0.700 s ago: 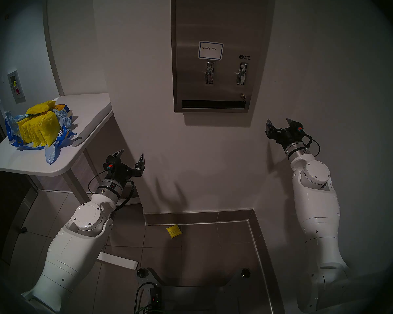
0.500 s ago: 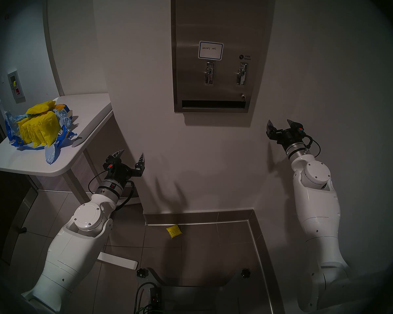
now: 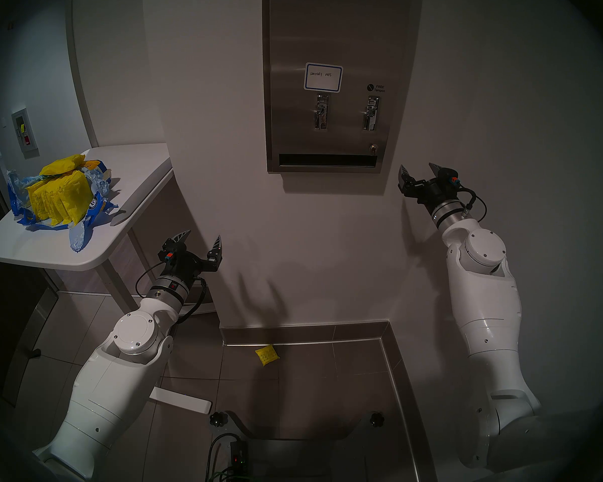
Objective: Open the dispenser door, put the pads inside, close the door
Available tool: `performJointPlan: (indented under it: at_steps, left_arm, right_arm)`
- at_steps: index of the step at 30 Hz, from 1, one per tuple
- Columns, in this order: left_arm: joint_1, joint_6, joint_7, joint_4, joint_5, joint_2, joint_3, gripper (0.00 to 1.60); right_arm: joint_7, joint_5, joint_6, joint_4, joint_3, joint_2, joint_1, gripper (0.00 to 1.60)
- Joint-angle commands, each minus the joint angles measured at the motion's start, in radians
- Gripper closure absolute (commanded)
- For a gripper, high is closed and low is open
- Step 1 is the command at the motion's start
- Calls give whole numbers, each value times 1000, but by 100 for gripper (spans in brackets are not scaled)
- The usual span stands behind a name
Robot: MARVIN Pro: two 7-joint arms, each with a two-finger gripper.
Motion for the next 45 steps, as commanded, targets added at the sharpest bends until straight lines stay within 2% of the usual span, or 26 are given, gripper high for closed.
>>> performJointPlan:
  at_steps: [1,12,21,32,45]
  left_arm:
    - [-22,-12,0,-27,0,1,-9,0]
    - [-22,-12,0,-28,0,1,-9,0]
    - [-22,-12,1,-28,0,1,-9,0]
    - [-22,-12,1,-28,0,1,-9,0]
    - [-22,-12,1,-28,0,1,-9,0]
  right_arm:
    - [11,15,42,-105,3,4,16,0]
    - [59,31,159,-230,-9,15,-34,0]
    - [59,28,236,-330,-28,2,-73,0]
    - [18,8,250,-362,-67,-29,-76,0]
    - [-23,-28,232,-335,-137,-72,-48,0]
